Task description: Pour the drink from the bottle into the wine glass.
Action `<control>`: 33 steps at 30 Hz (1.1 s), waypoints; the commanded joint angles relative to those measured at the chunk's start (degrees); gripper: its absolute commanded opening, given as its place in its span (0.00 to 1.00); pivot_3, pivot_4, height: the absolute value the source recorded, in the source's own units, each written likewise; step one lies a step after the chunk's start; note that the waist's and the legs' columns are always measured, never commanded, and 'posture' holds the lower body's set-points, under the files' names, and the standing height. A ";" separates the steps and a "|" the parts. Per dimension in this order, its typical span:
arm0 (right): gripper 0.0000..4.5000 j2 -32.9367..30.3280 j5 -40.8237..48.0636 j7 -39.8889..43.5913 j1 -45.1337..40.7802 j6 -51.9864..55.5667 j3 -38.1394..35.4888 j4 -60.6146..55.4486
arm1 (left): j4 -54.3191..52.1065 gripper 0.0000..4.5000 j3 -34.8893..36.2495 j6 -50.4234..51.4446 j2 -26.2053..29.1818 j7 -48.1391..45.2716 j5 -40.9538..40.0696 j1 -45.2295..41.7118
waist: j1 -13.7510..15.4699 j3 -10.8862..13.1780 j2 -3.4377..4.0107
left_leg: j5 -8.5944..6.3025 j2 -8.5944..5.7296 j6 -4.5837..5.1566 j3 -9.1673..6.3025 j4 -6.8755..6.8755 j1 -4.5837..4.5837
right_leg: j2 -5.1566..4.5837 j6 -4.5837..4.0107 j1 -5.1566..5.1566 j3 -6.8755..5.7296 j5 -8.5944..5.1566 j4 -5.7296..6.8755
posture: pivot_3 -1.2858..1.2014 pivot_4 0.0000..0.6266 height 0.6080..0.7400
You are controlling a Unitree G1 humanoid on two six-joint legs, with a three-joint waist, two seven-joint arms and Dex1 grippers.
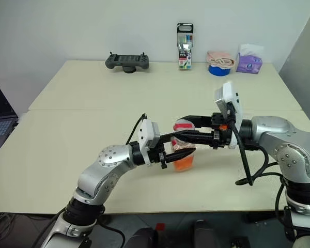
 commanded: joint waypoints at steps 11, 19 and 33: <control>0.39 6.83 -15.30 -27.17 26.68 -6.15 -16.27 0.00 | -0.42 0.48 3.06 -1.29 -0.71 0.53 -0.39 -2.70 | 1.28 -0.02 -0.01 | 0.00 0.00 0.00 0.10 -0.02 -0.02 | -0.01 -0.03 -0.03 0.08 0.02 0.01 | 0.52 0.24 1.00; 0.39 15.03 -30.92 -33.49 35.85 -16.49 -6.85 11.71 | 2.29 0.48 2.51 -2.06 -1.80 0.36 1.03 -4.60 | 0.45 -0.11 0.02 | 0.01 0.04 -0.01 0.32 0.05 0.15 | 0.04 0.10 0.08 0.25 -0.03 0.07 | 0.52 0.24 1.00; 1.00 6.07 -33.00 -29.68 30.61 -12.59 -10.31 5.05 | 8.21 0.48 6.83 -4.33 -1.94 3.03 2.13 -6.15 | -0.06 -0.10 0.03 | 0.00 -0.02 0.03 0.16 0.71 -0.02 | 0.06 0.27 0.24 0.18 0.23 0.03 | 0.52 0.24 1.00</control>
